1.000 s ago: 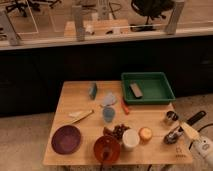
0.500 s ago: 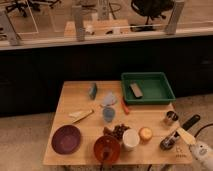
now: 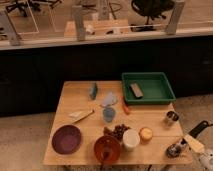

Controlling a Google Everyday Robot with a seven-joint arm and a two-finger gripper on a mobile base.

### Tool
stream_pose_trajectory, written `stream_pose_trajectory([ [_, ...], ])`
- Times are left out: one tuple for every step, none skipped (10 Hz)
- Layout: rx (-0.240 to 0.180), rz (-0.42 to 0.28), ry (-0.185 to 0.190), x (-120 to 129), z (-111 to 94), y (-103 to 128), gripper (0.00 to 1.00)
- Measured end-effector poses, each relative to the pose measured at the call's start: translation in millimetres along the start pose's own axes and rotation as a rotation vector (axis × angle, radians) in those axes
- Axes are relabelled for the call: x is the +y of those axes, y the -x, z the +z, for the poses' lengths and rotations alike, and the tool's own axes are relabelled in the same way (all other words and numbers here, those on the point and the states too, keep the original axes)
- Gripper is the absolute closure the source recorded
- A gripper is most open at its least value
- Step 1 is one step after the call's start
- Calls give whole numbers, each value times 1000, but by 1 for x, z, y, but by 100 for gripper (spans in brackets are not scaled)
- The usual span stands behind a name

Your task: Wipe table surface with brush

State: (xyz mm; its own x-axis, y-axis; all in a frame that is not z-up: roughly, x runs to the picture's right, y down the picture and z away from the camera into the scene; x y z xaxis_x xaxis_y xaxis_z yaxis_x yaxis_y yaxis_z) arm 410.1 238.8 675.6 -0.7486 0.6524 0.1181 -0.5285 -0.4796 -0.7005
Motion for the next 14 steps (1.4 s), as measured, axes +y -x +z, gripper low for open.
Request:
stream_pose_trajectory([
  [-21, 1, -10, -6, -3, 9, 100],
  [-36, 1, -16, -10, 0, 16, 100],
  [-40, 1, -16, -12, 5, 18, 100],
  [-56, 3, -21, -17, 15, 25, 100],
  [-66, 9, -23, -21, 26, 30, 100],
  [-65, 13, -18, -22, 36, 31, 100],
  [-64, 19, -14, -23, 43, 28, 100],
  [-57, 22, -5, -20, 49, 21, 100],
  [-45, 21, 3, -17, 55, 10, 100],
  [-32, 19, 11, -15, 61, 1, 100],
  [-22, 18, 16, -14, 61, -4, 100],
  [-11, 20, 19, -14, 58, -10, 100],
  [4, 21, 22, -13, 51, -18, 100],
  [20, 24, 25, -11, 38, -26, 100],
])
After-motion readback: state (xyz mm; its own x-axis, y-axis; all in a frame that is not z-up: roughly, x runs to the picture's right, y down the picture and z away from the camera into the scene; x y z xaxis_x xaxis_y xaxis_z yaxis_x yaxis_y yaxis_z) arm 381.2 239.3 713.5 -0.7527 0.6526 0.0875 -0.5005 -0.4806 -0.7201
